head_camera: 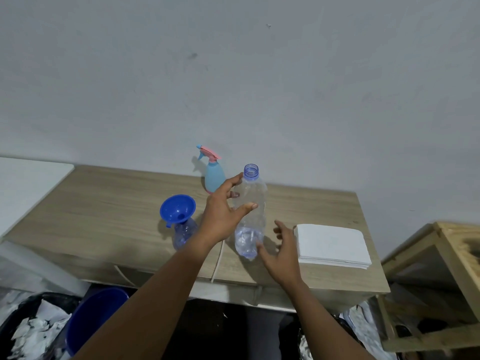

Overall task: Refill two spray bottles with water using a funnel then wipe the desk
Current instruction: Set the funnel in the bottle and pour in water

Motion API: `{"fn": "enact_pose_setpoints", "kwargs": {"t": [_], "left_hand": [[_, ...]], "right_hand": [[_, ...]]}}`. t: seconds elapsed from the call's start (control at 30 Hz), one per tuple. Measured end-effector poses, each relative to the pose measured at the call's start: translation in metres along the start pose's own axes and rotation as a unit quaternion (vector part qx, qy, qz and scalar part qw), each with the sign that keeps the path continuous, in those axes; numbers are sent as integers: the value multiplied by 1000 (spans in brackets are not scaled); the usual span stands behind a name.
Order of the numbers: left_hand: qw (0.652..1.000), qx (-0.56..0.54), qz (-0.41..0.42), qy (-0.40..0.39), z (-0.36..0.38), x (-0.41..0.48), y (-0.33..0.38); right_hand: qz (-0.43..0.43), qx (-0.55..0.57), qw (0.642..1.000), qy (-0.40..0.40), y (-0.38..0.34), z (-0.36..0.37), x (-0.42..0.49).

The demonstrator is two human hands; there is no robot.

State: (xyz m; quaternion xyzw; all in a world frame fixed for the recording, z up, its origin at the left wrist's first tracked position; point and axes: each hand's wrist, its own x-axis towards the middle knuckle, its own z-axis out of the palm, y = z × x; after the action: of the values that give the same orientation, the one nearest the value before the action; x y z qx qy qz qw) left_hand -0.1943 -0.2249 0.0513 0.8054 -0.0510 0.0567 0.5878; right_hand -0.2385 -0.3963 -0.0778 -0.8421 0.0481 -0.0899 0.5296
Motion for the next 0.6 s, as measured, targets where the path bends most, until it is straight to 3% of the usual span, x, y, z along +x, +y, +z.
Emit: {"fn": "enact_pose_setpoints", "kwargs": {"t": [0.17,0.43,0.6], "left_hand": [[999,34,0,5,-3,3,1],[997,81,13,17,-6,1,8],[993,96,26,-58,-31,-2,16]], "right_hand": [[-99,70,992,23,-68,9,18],[-78,99,989,80,-90,37,18],[-102,93,985,99,-92,42,23]]}}
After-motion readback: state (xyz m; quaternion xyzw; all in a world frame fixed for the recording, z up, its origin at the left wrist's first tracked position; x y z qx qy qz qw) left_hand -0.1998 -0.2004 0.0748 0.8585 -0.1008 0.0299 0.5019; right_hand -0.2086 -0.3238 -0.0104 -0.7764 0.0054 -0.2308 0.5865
